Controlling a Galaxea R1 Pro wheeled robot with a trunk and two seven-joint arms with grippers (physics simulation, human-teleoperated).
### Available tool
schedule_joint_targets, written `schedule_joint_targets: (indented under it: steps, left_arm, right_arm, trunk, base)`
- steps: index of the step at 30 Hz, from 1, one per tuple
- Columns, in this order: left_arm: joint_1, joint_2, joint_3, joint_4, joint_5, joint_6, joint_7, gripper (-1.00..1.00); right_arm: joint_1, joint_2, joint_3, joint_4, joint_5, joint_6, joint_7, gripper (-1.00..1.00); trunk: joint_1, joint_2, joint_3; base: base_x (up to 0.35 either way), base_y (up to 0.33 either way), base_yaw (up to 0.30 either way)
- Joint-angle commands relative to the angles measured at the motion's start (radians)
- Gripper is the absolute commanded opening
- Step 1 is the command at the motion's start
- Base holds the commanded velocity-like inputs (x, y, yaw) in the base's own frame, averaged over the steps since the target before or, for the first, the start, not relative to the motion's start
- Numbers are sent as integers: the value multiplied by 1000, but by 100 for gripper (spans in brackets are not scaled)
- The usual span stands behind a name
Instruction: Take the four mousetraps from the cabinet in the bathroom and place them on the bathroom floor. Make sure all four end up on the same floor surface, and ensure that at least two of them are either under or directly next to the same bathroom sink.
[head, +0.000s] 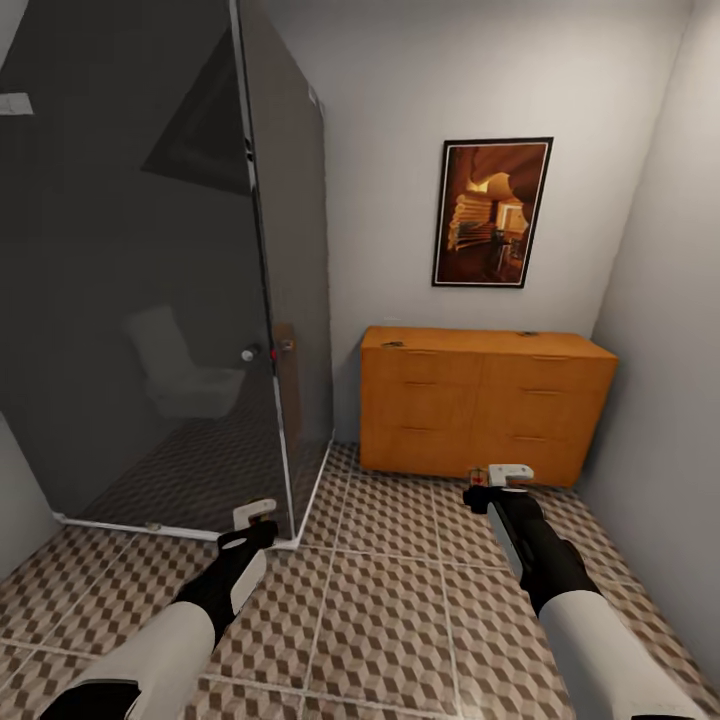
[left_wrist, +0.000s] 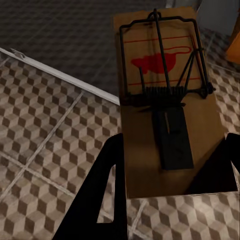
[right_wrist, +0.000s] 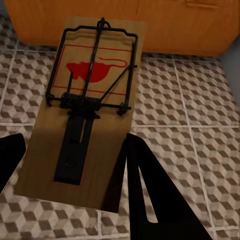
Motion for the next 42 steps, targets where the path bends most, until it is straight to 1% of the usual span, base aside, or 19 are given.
schedule_joint_targets:
  steps: [1, 6, 10, 14, 18, 23, 42]
  left_arm:
    - [0, -1, 2, -2, 2, 6, 2, -100]
    - [0, -6, 4, -12, 2, 14, 5, -100]
    - [0, -8, 10, -26, 9, 18, 7, -100]
    - [0, -7, 11, -47, 39, 36, 8, -100]
    - [0, -6, 9, -58, 57, 64, 8, -100]
    - [0, -7, 6, -67, 62, 70, 6, -100]
    - [0, -5, 7, -70, 64, 80, 11, -100]
  right_arm:
    - [0, 0, -1, -2, 0, 6, 2, -100]
    - [0, 0, 0, -8, 4, 12, 2, -100]
    - [0, -1, 1, -15, 10, 14, 2, -100]
    - [0, 1, 2, -18, 13, 6, 1, -100]
    - [0, 1, 2, -18, 12, 4, 1, -100]
    - [0, 3, 2, -16, 11, 5, 4, -100]
    - [0, 3, 4, -17, 11, 17, 4, -100]
  trunk:
    - [0, -1, -1]
    - [0, -1, -1]
    - [0, -1, -1]
    - [0, -1, -1]
    - [0, -1, -1]
    - [0, -1, -1]
    - [0, -1, -1]
  base:
    - [0, 0, 293]
    - [0, 0, 283]
    - [0, 0, 104]
    - [0, 0, 28]
    - [0, 0, 9]
    - [0, 0, 136]
    - [0, 0, 295]
